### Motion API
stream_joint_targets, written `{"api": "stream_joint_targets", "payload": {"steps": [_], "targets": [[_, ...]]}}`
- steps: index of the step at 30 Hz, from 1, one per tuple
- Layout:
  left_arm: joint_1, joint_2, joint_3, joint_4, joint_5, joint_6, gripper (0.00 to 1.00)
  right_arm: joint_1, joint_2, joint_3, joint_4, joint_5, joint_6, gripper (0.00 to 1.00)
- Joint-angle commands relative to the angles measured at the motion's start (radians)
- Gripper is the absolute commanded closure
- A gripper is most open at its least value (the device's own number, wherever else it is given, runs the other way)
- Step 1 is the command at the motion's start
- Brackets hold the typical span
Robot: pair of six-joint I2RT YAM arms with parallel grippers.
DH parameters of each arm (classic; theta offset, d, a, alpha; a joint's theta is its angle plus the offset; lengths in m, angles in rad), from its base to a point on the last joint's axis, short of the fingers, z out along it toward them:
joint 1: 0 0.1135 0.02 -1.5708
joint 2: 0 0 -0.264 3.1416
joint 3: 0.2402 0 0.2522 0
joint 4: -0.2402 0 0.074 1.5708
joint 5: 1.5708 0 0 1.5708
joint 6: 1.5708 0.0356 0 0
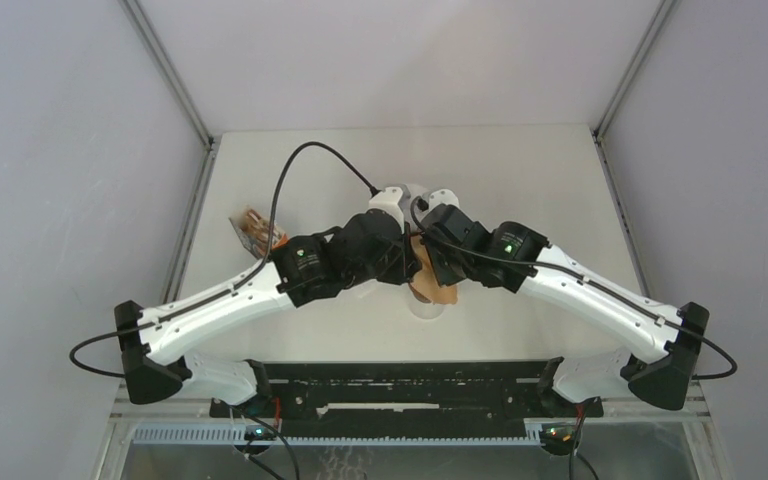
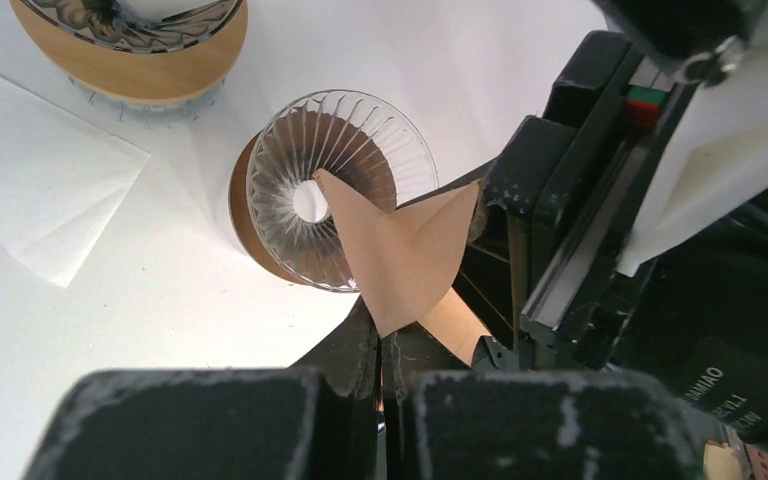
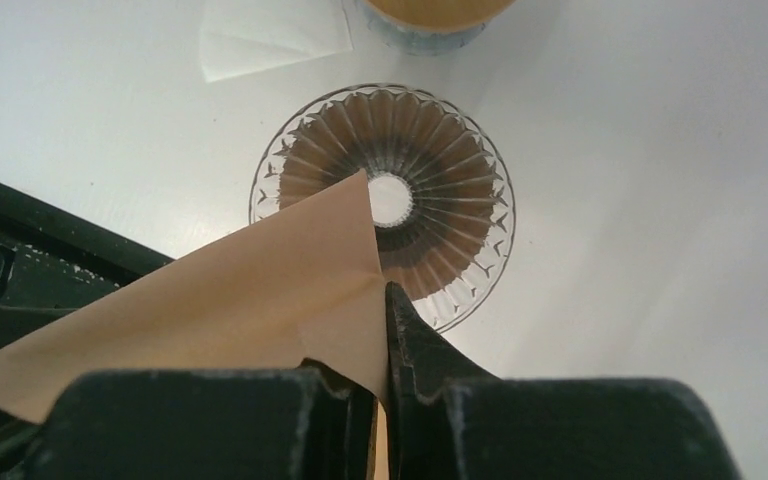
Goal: Place the coffee filter in the dripper
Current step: Place the coffee filter in the coffee dripper.
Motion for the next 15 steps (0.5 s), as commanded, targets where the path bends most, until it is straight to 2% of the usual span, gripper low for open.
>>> {"api": "stream_joint_targets", "payload": {"steps": [1,15], "targets": [[0.021,0.006,-0.017,0.054,0.058,-0.012,1.0,-0.018,0.008,0.071,-0.077,-0.009,-0.022,0.89],[0.055,0.068,-0.061,0.068,0.193,-0.043,1.0,-0.053,0.027,0.096,-0.075,-0.03,-0.049,0.72]]}}
